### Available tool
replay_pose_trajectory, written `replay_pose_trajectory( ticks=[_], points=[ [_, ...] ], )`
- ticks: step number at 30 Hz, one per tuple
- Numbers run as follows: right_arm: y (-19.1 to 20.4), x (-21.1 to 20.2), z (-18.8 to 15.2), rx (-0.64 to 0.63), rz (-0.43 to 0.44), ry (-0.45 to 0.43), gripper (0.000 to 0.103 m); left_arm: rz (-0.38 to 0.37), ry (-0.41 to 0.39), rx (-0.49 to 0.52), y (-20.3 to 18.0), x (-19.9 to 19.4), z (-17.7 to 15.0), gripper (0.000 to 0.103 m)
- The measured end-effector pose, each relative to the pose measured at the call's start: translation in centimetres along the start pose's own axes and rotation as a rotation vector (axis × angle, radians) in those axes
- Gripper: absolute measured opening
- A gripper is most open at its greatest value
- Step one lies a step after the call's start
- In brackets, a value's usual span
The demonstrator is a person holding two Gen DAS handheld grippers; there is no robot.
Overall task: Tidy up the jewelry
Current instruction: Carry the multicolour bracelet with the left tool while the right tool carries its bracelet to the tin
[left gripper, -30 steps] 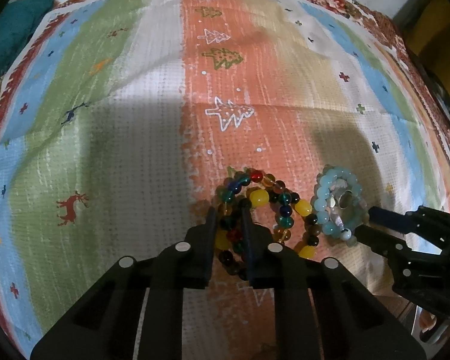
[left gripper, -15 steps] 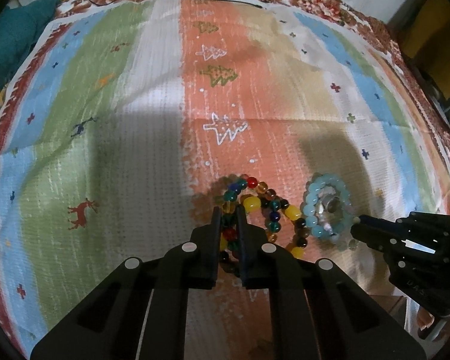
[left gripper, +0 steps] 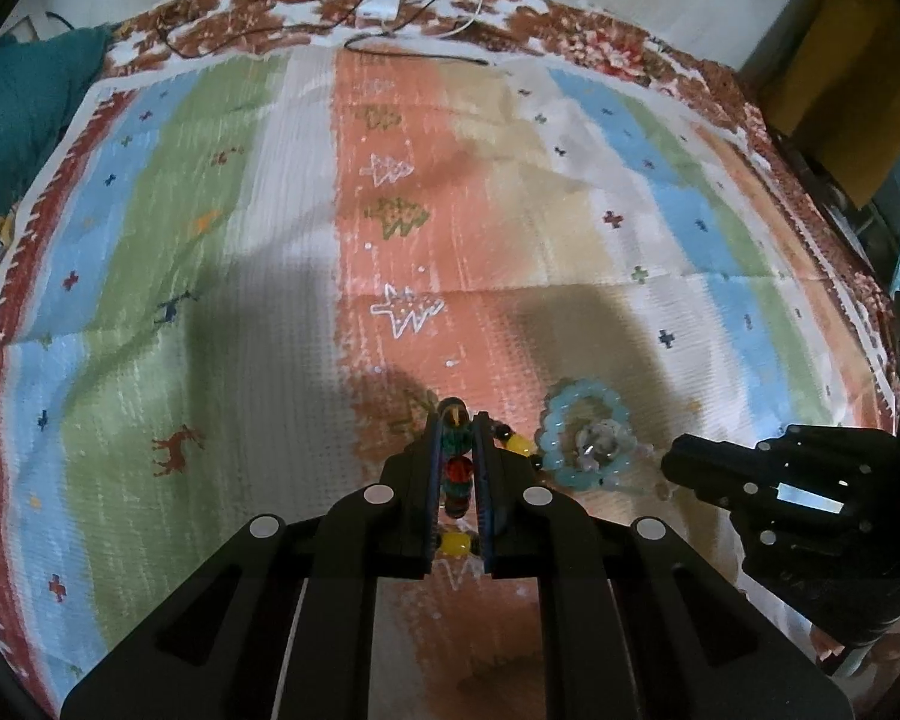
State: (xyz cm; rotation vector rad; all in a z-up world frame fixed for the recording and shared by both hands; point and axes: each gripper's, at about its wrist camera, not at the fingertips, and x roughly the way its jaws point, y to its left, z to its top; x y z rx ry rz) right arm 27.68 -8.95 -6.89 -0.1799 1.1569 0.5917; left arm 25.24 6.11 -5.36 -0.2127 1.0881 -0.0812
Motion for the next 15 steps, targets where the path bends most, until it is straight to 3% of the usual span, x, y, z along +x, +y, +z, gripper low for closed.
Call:
replay_pose_trajectory(
  ticks=[15],
  points=[
    [0.8,-2.4,-0.5,-0.025,-0.001,-0.041,0.004,0.002,-0.035,0.02,-0.9,-2.3,-1.1,0.009]
  ],
)
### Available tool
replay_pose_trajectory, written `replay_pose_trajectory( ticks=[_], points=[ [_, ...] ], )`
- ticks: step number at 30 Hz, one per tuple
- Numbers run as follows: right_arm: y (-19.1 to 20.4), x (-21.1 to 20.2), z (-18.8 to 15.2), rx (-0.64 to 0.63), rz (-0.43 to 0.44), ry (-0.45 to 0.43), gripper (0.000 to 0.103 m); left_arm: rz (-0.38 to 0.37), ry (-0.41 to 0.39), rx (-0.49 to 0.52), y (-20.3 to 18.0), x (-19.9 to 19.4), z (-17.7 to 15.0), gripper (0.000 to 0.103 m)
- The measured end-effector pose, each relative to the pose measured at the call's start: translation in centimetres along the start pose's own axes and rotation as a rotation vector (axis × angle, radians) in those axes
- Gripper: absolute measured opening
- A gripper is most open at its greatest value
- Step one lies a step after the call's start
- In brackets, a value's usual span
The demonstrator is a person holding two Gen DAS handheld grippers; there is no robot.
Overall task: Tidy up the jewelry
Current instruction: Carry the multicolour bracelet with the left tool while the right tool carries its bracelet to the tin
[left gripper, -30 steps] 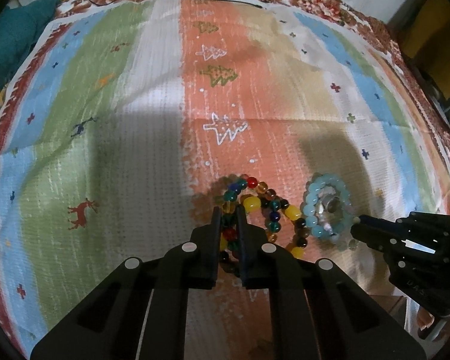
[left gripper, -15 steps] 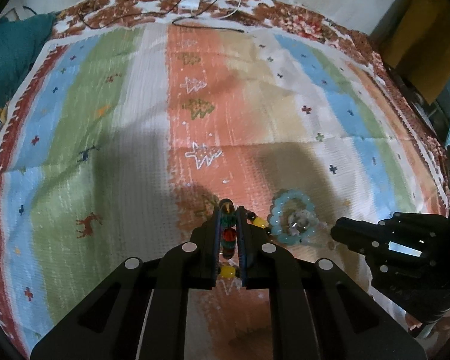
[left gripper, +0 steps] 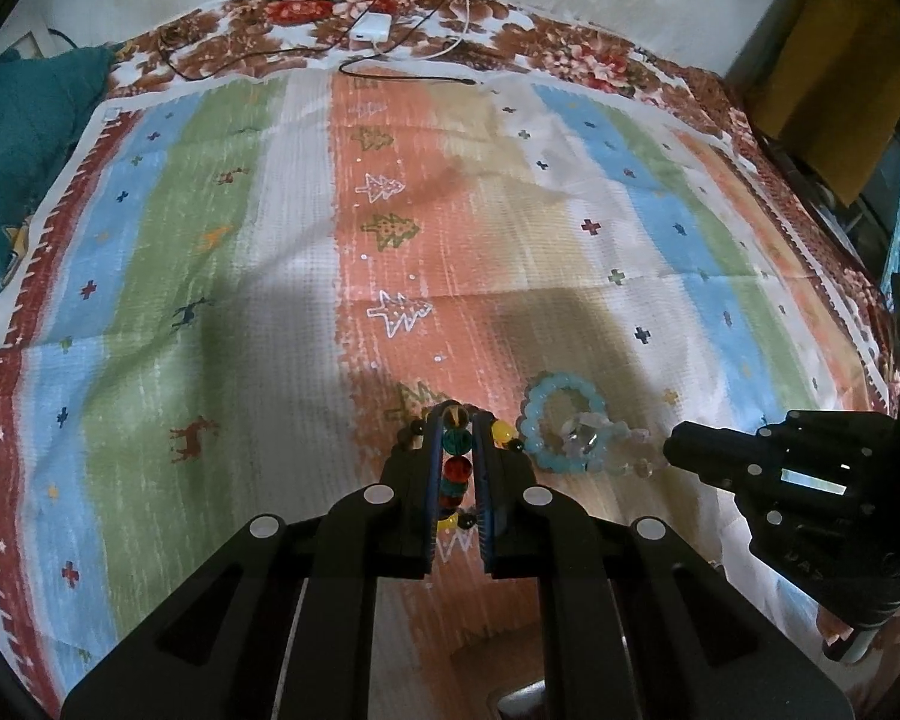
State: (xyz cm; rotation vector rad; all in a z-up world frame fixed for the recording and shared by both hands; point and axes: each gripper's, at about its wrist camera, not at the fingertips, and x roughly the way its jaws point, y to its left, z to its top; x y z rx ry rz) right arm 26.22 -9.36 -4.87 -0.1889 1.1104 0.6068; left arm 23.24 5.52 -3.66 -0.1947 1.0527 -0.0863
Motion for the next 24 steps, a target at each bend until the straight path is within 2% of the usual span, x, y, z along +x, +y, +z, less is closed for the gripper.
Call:
replay_pose_trajectory(
  ticks=[13,24],
  points=[
    [0.5,-2.0,-0.7,0.005,0.02,-0.037,0.004,-0.021,-0.031,0.007,-1.1,-2.1,-1.1,0.009],
    [1.2,-2.8,-1.5,-0.015,-0.004,-0.046,0.004,-0.02,-0.041,0.026,-2.3,-3.0,-2.2,0.009]
  ],
)
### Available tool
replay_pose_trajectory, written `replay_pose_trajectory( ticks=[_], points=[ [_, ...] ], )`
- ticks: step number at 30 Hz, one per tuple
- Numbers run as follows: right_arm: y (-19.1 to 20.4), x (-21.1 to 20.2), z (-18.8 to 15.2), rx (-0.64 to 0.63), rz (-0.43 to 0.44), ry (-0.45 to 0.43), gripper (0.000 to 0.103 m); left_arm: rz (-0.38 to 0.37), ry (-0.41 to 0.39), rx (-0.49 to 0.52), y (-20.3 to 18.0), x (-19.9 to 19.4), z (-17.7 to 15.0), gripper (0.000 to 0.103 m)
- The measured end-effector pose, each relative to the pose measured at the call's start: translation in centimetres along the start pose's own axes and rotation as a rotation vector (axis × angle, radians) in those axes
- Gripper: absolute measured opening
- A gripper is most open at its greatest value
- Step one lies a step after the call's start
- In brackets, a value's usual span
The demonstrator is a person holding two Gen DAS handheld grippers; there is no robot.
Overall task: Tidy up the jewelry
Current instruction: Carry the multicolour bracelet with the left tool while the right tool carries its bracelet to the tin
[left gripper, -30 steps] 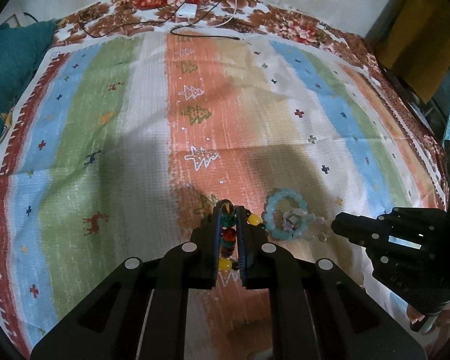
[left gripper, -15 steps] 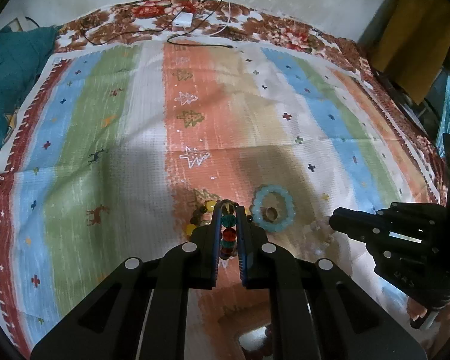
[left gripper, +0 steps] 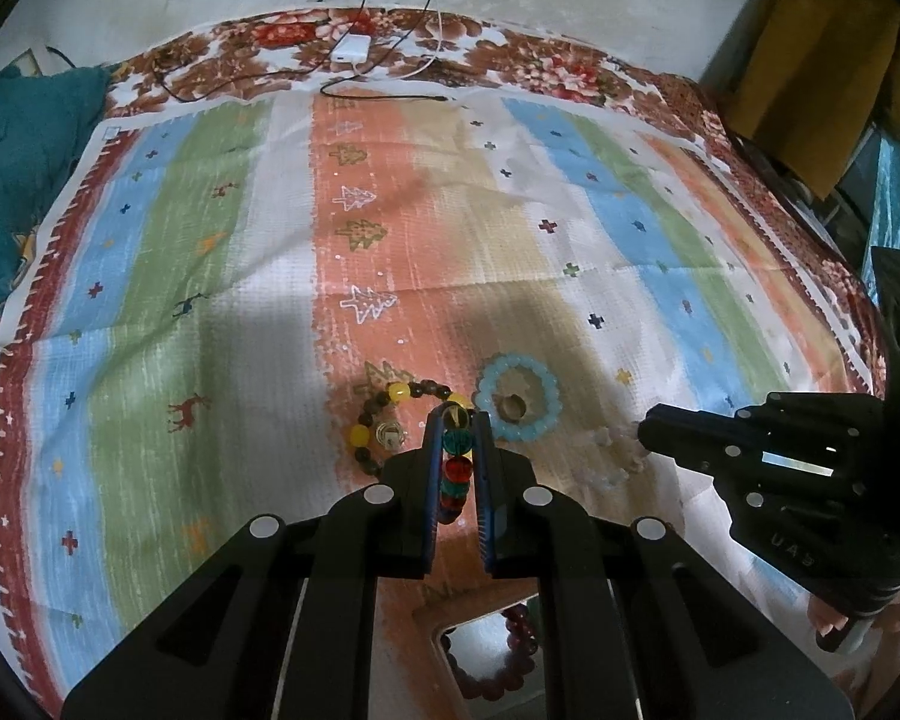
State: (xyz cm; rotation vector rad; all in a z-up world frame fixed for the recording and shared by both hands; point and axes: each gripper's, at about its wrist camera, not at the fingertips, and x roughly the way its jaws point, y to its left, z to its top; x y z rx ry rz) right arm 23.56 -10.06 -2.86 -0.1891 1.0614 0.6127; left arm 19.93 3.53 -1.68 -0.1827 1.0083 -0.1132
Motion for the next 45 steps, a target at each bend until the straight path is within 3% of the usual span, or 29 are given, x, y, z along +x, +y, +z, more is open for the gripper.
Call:
replay_pose_trajectory(
  ticks=[23,45],
  points=[
    [1.6,-3.6,-0.5,-0.038,-0.005,-0.079,0.004,-0.034,-0.054,0.014,-1.4,-3.3,-1.5,0.009],
    [2.9,-7.1,-3.4,-0.051,0.06,-0.124,0.004,-0.059,-0.096,0.061,-3.5,-6.5,-5.0,0.009]
  ],
)
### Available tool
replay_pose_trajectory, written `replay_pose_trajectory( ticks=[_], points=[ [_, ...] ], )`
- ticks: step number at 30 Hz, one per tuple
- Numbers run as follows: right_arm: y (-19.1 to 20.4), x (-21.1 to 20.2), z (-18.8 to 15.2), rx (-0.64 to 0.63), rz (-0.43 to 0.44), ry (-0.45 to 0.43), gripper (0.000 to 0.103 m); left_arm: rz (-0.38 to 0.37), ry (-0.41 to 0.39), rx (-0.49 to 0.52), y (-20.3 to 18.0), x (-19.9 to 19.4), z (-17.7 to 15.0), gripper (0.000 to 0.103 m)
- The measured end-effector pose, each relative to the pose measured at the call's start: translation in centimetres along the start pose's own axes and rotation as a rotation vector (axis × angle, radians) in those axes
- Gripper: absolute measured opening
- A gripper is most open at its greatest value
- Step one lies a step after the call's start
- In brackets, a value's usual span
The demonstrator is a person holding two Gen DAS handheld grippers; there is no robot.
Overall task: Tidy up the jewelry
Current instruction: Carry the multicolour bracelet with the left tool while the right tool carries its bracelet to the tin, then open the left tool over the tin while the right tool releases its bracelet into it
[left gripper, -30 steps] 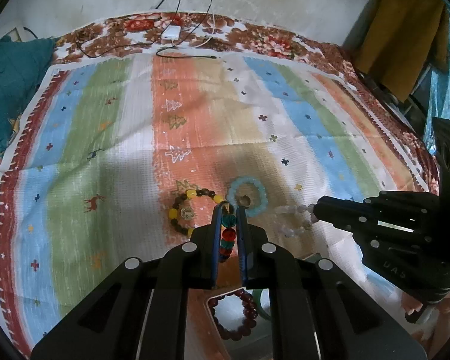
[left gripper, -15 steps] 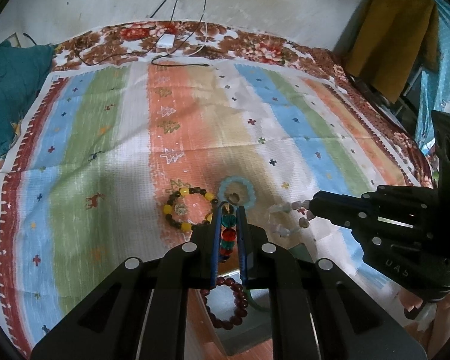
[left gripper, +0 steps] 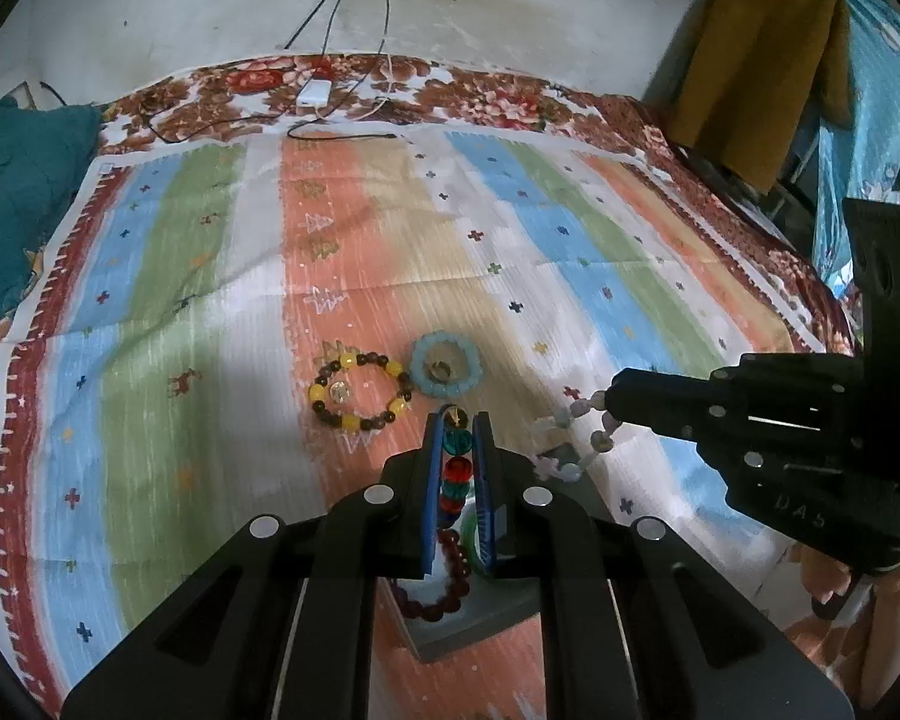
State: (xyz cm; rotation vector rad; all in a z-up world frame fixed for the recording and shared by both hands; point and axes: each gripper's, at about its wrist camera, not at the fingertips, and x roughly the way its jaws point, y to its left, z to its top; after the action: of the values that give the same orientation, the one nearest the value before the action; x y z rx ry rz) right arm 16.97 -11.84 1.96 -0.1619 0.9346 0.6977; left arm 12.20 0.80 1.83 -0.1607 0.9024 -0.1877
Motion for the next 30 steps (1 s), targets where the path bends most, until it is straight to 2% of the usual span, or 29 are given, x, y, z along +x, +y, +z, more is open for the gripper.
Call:
replay_pose_trajectory(
  ticks=[21,23,24,28,30],
  points=[
    [1.1,0.1,-3.1,-0.024,0.013,0.065,0.004,-0.01,0.04,0.014,-1.1,-0.2,-3.2,0.01],
    [1.1,0.5,-3.2,-0.024,0.026,0.084,0.004,-0.005,0.043,0.013,-1.1,-0.1,-3.2,0.026],
    [1.1,0.6,-3.2,-0.019,0.019,0.094,0.004,0.004,0.037,0.006,-1.0,-0.1,-3.1,0.04],
    [0.4,1.2,-3.2,0.006,-0.023,0.112,0.006,0.032,0.019,-0.033,0.2,-0.3,-2.7,0.047],
    [-0.2,1.4,-3.2,0.027,-0.04,0.115,0.023,0.057,0.024,-0.061,1.2,-0.1,-2.5,0.053]
  ],
)
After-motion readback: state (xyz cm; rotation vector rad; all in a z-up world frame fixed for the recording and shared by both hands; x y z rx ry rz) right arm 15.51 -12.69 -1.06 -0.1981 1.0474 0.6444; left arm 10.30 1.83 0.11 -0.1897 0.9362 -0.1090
